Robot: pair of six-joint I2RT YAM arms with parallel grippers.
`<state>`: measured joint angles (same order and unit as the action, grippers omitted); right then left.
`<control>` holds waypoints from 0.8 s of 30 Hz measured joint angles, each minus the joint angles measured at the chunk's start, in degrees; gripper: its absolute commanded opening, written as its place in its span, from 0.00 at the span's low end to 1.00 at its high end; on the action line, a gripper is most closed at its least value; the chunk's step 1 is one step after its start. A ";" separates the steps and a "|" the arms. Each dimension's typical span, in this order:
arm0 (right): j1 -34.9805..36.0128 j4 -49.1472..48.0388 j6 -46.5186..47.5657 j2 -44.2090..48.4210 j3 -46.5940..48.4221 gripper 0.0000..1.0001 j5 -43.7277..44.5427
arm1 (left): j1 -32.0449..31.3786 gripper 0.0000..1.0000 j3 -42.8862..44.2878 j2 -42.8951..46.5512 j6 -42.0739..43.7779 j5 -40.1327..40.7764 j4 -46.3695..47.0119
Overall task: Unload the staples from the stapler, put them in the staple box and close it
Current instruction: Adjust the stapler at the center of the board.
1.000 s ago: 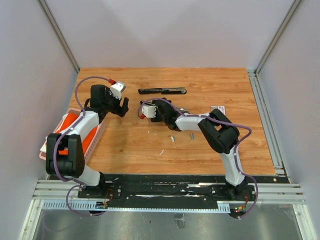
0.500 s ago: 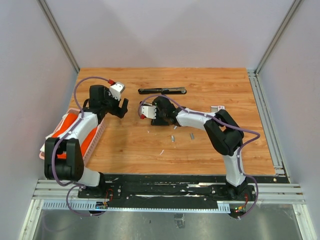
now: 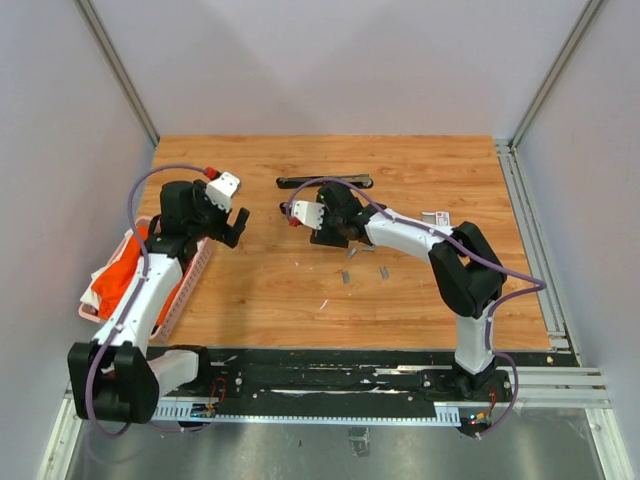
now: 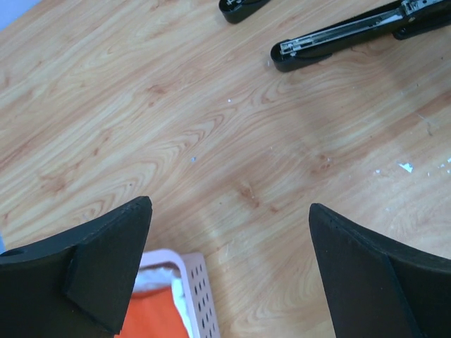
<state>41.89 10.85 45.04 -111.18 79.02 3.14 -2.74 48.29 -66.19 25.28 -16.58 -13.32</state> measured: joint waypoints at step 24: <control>-1.79 3.23 -4.98 -3.28 5.53 0.75 5.18 | 0.00 0.98 -14.45 25.11 -1.36 3.56 -4.24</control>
<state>40.10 14.09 40.05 -114.45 84.55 8.32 -2.74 33.85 -41.08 23.92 -13.02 -17.56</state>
